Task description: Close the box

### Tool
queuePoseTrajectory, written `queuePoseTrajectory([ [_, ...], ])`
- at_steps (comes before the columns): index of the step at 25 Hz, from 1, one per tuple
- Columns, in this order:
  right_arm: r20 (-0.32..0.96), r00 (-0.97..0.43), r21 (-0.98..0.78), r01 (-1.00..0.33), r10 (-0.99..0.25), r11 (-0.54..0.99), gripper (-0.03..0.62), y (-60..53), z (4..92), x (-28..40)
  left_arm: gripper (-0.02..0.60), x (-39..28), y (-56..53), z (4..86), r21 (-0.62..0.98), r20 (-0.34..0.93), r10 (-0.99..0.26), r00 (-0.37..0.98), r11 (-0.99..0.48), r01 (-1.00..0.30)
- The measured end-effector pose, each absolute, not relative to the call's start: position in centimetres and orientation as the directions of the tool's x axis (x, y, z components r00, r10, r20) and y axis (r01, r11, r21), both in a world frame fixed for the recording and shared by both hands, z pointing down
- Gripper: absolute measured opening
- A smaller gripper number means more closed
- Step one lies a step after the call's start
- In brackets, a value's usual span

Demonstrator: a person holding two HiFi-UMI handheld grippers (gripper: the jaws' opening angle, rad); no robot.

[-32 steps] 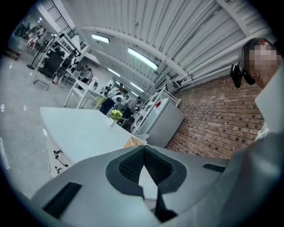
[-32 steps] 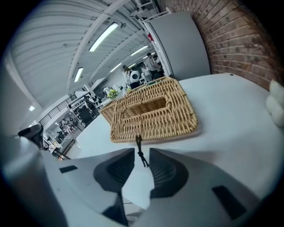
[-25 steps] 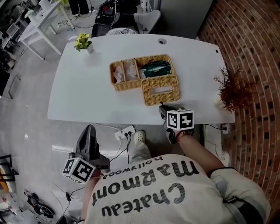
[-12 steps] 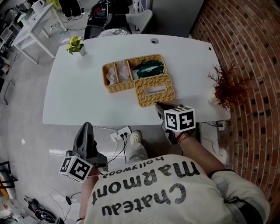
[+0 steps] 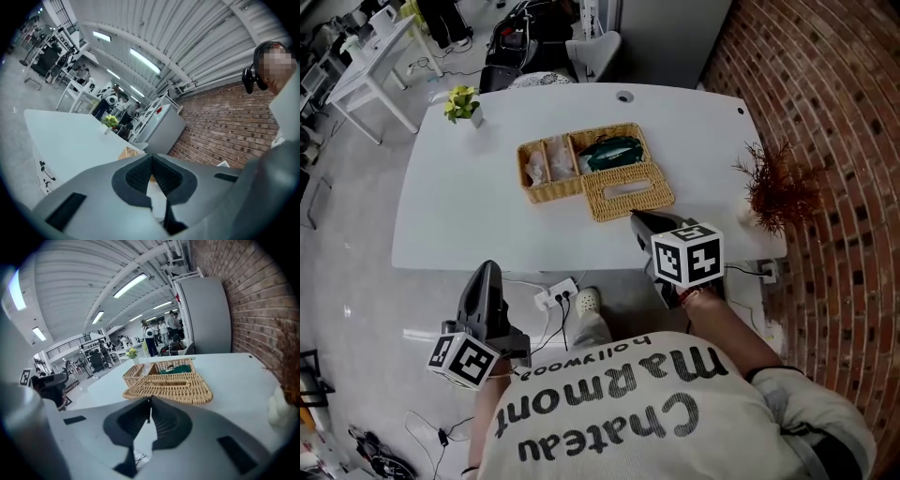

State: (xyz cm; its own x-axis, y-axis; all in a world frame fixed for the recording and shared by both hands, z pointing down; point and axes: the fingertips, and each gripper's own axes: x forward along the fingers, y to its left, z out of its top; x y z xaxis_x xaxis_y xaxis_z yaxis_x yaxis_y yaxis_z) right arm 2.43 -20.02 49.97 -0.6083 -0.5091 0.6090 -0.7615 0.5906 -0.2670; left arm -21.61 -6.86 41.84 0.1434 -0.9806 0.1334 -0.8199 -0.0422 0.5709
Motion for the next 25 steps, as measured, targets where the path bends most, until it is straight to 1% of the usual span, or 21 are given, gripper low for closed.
queuePoseTrajectory([
  [8, 0.582, -0.606, -0.254, -0.769, -0.543, 0.586, 0.026, -21.3, 47.8, 2.0, 0.0, -22.5, -8.2, 41.1, 0.577, 0.108, -0.984, 0.145, -0.057, -0.814],
  [25, 0.476, -0.647, -0.233, -0.746, -0.595, 0.624, 0.026, -25.3, 42.9, 0.5, 0.0, -22.3, -13.2, 40.7, 0.579, 0.086, -0.978, 0.19, -0.106, -0.808],
])
